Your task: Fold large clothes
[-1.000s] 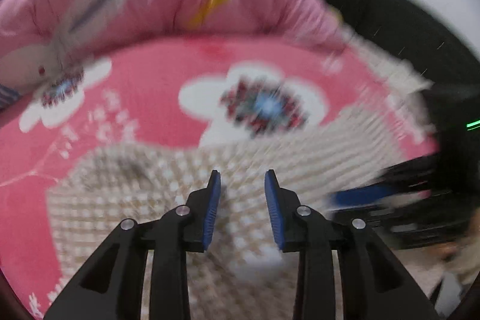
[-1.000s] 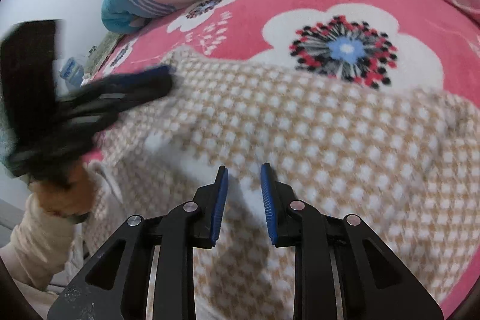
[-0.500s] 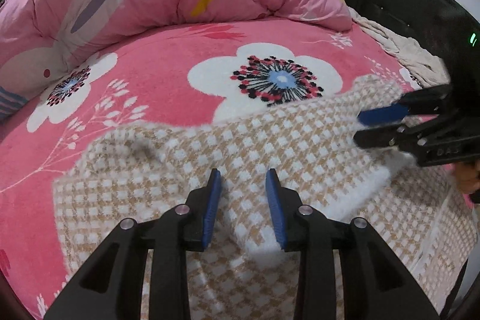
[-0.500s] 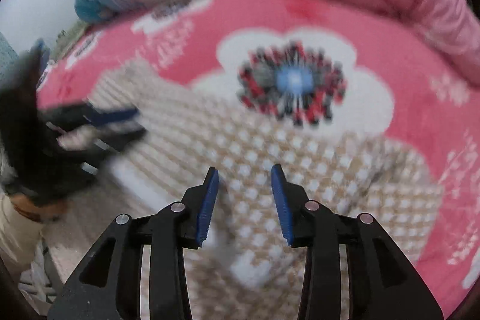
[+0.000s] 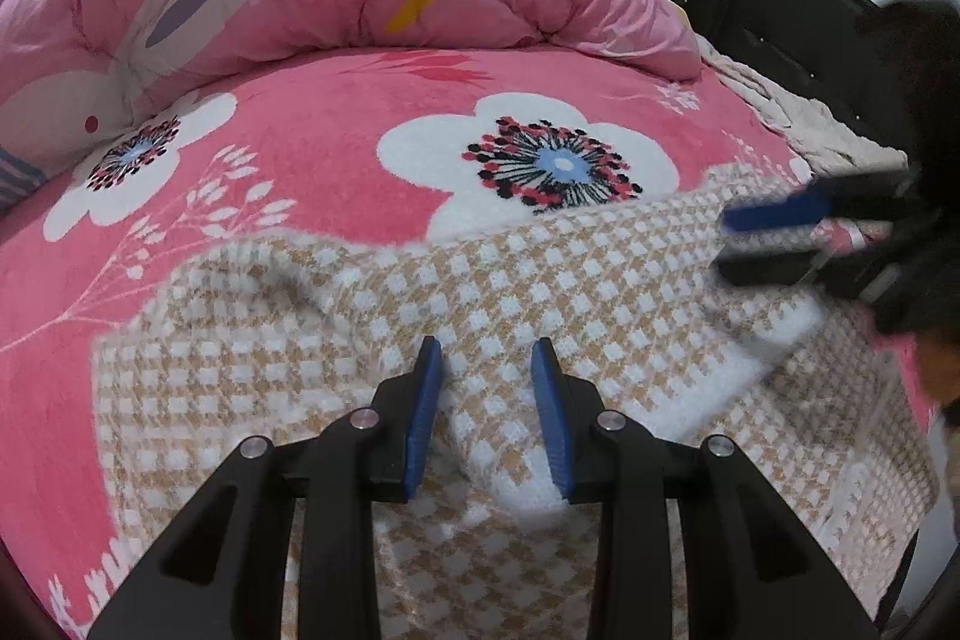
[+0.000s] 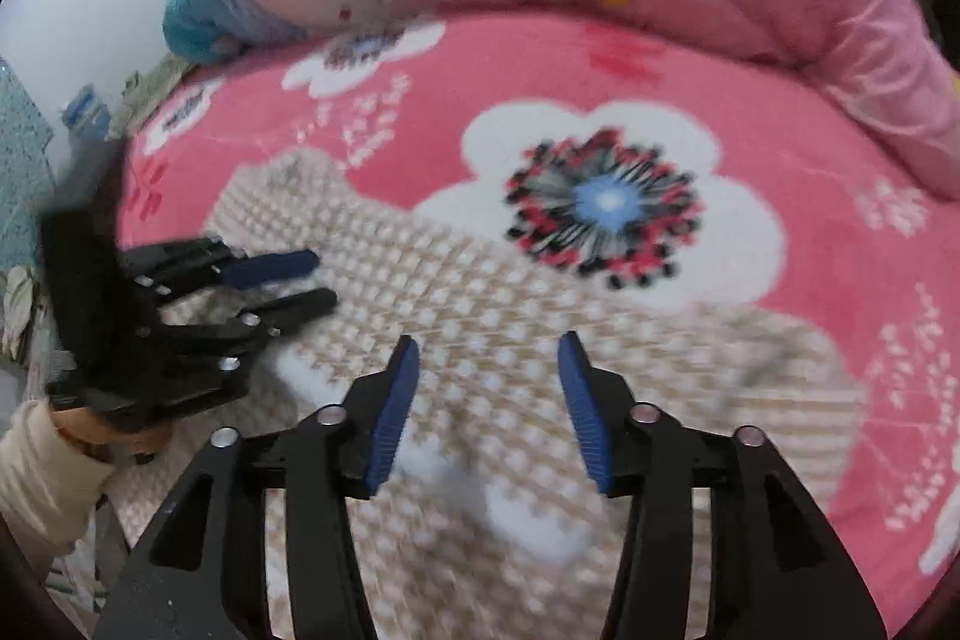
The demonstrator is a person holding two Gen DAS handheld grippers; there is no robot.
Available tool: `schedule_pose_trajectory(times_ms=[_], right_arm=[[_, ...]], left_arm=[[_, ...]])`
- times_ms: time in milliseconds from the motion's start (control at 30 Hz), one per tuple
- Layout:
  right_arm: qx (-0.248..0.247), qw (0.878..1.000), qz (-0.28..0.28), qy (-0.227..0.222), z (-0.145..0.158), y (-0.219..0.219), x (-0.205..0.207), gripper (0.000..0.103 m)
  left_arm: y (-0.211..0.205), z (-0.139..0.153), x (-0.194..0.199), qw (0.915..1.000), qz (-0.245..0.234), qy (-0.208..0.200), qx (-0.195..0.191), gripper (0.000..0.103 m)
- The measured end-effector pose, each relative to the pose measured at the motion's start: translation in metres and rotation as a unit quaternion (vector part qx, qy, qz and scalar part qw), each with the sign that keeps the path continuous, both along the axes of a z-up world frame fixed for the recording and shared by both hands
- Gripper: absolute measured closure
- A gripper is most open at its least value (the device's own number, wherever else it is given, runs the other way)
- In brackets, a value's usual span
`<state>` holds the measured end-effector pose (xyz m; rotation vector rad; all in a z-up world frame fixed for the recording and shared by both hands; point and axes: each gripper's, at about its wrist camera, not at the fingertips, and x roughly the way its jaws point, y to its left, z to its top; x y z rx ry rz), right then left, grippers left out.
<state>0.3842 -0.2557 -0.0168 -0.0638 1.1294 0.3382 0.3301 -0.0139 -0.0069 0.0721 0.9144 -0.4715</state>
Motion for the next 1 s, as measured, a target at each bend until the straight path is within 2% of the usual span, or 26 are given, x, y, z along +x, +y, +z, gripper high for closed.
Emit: schedule_pose_trajectory(times_ms=[33,100,133,167,200,233,300,367,433,533,667,800,1000], right_arm=[[-0.016,1.000,0.001,-0.003,-0.010,0.001,-0.006,0.055],[-0.034,0.999,0.003,-0.023,-0.009,-0.003,-0.025,0.055],[-0.045,0.999,-0.005,-0.022,-0.006,-0.007,-0.035,0.055],[-0.053,0.998,-0.018,-0.022,-0.001,-0.012,-0.047,0.055],[-0.053,0.998,-0.023,-0.023,0.004,-0.016,-0.056,0.053],[-0.051,0.998,-0.034,-0.027,0.013,-0.021,-0.069,0.048],[-0.034,0.998,-0.039,-0.043,0.026,-0.023,-0.089,0.042],[-0.013,0.998,-0.036,-0.059,0.038,-0.020,-0.113,0.035],[0.005,0.997,-0.033,-0.067,0.044,-0.014,-0.131,0.024],[0.034,0.996,-0.028,-0.079,0.047,0.001,-0.160,0.021],[0.077,0.993,-0.034,-0.082,0.040,0.013,-0.195,0.019],[0.070,0.993,-0.046,-0.083,0.026,0.023,-0.219,0.019],[0.033,0.996,-0.066,-0.044,-0.018,0.028,-0.228,0.019]], left_arm=[[0.001,0.001,-0.002,1.0000,0.003,0.002,-0.002,0.072],[0.002,0.004,-0.007,1.0000,0.007,0.003,0.001,0.072],[0.004,0.007,-0.013,0.9999,0.012,0.003,0.007,0.069],[0.006,0.010,-0.016,0.9998,0.017,0.004,0.011,0.061],[0.008,0.013,-0.020,0.9996,0.024,0.003,0.016,0.059],[0.012,0.019,-0.027,0.9995,0.030,0.001,0.013,0.059],[0.020,0.031,-0.042,0.9993,0.037,-0.002,-0.003,0.057],[0.028,0.044,-0.061,0.9988,0.049,-0.008,-0.007,0.050],[0.033,0.055,-0.083,0.9981,0.060,-0.018,0.004,0.044],[0.040,0.063,-0.118,0.9967,0.072,-0.028,0.025,0.031],[0.054,0.063,-0.161,0.9950,0.090,-0.028,0.030,0.025],[0.070,0.057,-0.199,0.9910,0.124,-0.038,0.032,0.023],[0.090,0.036,-0.235,0.9853,0.160,-0.041,0.043,0.023]])
